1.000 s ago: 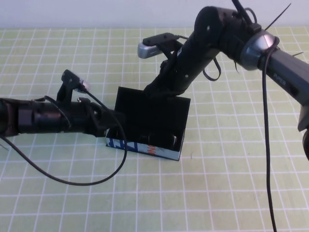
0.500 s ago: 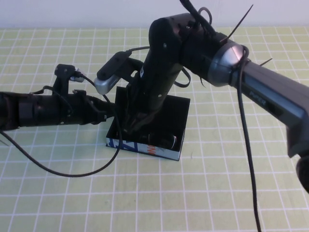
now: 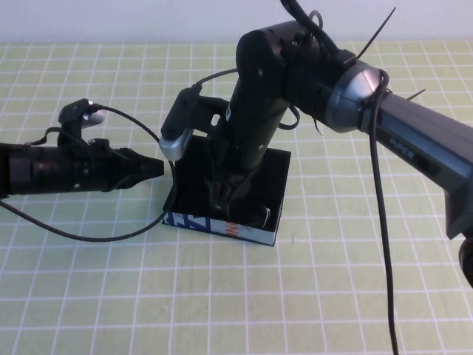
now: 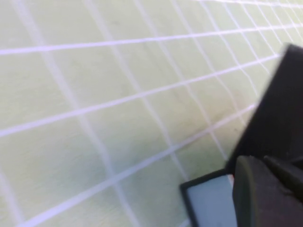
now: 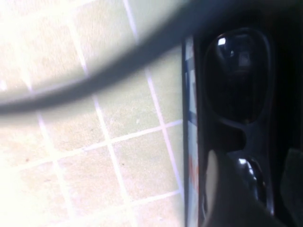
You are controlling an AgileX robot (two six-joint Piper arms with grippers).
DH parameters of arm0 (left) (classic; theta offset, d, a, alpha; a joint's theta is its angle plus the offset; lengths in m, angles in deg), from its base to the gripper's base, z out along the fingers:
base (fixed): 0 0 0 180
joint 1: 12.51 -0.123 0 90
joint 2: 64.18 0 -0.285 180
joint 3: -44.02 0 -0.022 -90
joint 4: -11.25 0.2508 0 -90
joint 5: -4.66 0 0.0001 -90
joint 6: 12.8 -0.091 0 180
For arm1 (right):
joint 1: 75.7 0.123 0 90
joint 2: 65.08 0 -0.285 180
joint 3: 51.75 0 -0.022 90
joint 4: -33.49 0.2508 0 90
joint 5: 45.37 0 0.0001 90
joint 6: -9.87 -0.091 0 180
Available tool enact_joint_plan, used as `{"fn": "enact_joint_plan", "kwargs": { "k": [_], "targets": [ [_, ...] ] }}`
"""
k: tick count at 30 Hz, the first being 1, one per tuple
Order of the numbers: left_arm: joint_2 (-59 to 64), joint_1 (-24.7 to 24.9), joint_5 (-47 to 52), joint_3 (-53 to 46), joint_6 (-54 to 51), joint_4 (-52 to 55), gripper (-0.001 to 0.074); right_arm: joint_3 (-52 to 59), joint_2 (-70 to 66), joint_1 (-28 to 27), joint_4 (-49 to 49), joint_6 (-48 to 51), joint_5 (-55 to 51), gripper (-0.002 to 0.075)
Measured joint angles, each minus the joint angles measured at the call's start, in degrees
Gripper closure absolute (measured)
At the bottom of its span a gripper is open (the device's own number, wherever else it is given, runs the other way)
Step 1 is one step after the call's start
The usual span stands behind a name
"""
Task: Take glasses out of glasses case
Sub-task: Pick up the glasses from the glasses case
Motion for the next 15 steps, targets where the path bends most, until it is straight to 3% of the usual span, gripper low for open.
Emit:
{"fn": "enact_joint_plan", "kwargs": {
  "k": [15],
  "targets": [
    [3.15, -0.81, 2.14, 0.19, 1.98, 0.21, 0.0739, 0.24, -4.86, 0.00, -1.98, 2.28, 4.20, 0.0467]
  ]
}}
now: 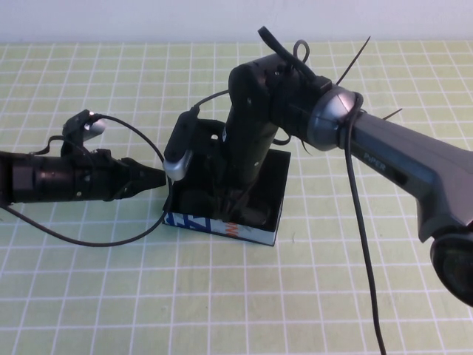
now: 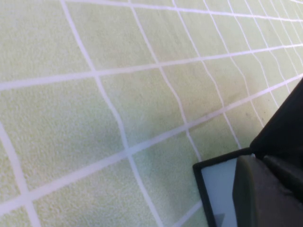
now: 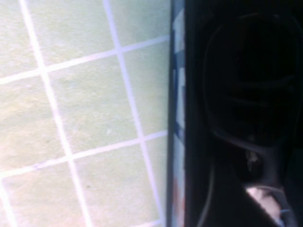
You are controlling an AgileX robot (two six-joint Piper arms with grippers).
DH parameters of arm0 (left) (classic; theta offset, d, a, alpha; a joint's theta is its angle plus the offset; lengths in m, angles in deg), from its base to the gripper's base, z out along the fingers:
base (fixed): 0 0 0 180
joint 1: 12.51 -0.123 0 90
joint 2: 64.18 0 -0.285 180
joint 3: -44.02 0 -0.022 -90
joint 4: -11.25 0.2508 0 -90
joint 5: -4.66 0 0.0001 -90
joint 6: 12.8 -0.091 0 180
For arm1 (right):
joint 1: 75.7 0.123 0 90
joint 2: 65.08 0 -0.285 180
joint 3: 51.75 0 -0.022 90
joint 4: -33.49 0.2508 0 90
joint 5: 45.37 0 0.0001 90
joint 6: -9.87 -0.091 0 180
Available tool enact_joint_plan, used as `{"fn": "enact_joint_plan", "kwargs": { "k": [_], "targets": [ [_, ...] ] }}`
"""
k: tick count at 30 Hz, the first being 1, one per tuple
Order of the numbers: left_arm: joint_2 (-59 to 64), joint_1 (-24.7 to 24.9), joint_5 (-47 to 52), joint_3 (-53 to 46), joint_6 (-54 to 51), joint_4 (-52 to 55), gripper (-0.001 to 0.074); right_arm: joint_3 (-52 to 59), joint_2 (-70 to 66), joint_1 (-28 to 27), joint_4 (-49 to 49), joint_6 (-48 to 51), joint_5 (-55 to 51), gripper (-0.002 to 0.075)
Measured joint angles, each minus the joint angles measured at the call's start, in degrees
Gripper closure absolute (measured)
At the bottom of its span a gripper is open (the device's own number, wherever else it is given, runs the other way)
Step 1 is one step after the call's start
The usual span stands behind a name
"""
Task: Take glasses out of glasses case
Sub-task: Pick up the glasses from the glasses case
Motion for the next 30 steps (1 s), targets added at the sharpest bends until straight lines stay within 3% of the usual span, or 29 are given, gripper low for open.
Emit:
{"fn": "enact_joint_plan", "kwargs": {
  "k": [30],
  "targets": [
    [0.00, 0.00, 0.00, 0.00, -0.34, 0.17, 0.0740, -7.13, -1.23, -0.82, 2.34, 0.12, -3.82, 0.0449]
  ]
}}
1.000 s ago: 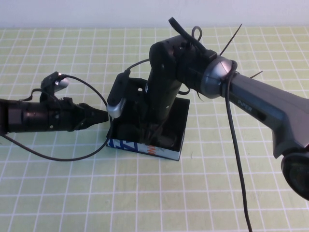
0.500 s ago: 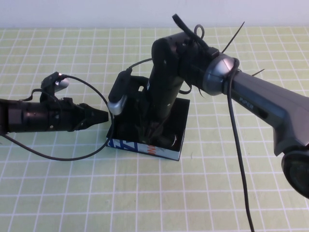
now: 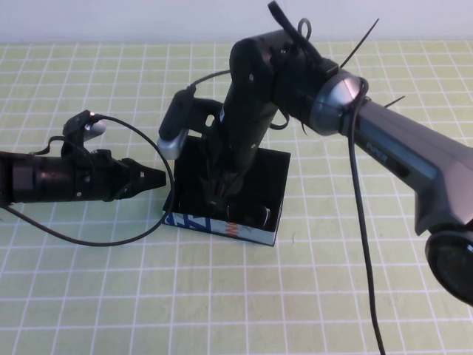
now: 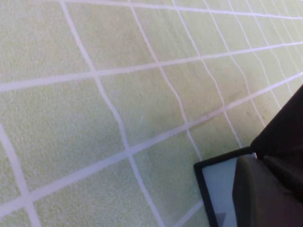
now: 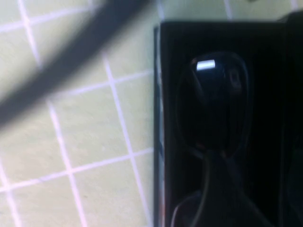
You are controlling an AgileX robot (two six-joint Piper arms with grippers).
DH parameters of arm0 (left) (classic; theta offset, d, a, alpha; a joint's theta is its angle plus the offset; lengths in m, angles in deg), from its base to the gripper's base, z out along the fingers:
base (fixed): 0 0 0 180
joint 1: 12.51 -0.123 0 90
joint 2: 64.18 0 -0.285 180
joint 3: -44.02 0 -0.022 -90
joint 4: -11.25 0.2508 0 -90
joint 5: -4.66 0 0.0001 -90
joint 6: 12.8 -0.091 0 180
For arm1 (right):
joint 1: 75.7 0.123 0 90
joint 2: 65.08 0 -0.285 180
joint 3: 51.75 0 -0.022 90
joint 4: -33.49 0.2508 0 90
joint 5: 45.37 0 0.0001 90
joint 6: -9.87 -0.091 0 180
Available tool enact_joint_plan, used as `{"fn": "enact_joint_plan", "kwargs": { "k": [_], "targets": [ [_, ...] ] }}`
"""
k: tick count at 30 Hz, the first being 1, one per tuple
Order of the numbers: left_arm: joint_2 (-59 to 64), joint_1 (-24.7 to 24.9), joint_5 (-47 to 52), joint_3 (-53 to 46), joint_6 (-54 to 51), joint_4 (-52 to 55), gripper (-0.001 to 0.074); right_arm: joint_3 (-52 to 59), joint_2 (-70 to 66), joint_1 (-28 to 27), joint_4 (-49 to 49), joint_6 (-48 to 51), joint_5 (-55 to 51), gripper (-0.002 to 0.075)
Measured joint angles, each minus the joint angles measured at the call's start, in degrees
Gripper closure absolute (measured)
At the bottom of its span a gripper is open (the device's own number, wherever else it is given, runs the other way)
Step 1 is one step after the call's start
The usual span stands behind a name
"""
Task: Take glasses out of glasses case
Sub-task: Pick up the glasses from the glasses case
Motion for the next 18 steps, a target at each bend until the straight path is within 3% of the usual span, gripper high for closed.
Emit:
{"fn": "enact_joint_plan", "kwargs": {
  "k": [18],
  "targets": [
    [0.00, 0.00, 0.00, 0.00, -0.04, 0.00, 0.0740, 0.00, -2.93, -0.47, -0.77, 0.12, -0.06, 0.0428]
  ]
}}
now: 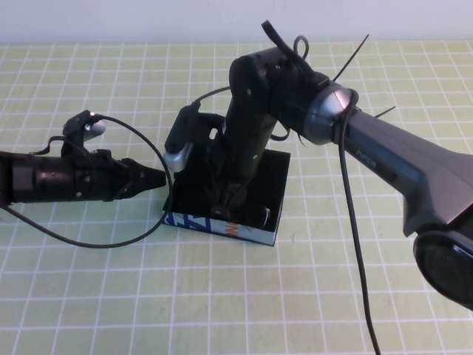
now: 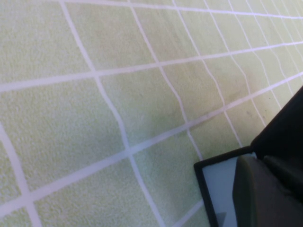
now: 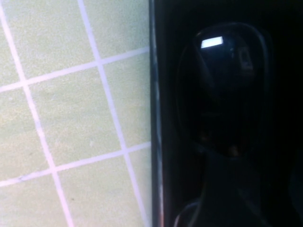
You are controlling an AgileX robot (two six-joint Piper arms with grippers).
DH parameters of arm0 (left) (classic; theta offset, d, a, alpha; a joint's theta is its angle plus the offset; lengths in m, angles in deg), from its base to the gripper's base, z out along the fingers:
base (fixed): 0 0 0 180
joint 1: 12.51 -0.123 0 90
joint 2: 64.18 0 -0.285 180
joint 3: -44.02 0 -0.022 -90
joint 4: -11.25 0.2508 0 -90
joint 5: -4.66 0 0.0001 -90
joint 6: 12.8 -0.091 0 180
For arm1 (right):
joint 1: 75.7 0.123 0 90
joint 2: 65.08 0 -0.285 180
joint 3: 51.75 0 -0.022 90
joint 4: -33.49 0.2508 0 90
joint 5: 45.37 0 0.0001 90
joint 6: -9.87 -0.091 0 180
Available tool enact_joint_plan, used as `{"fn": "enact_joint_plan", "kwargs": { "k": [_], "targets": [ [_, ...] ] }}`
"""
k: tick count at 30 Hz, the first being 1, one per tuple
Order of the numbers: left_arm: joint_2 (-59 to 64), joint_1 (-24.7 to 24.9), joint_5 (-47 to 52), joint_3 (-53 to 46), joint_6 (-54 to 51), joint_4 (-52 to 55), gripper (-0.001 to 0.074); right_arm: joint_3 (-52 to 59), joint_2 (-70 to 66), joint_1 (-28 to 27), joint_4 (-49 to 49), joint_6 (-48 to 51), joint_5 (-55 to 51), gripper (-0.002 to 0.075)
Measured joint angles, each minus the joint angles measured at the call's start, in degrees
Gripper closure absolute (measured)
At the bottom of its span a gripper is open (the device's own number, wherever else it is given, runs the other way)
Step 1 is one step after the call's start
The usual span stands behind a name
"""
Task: Take glasses out of glasses case
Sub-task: Pick up the glasses from the glasses case
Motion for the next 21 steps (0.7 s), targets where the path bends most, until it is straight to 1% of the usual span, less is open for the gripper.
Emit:
{"fn": "enact_joint_plan", "kwargs": {
  "k": [18, 21],
  "targets": [
    [0.00, 0.00, 0.00, 0.00, -0.22, 0.00, 0.0740, 0.00, -1.27, -0.68, 0.46, 0.42, 0.00, 0.0428],
    [0.00, 0.00, 0.00, 0.00, -0.22, 0.00, 0.0740, 0.00, -1.27, -0.68, 0.46, 0.42, 0.00, 0.0440]
  ]
}}
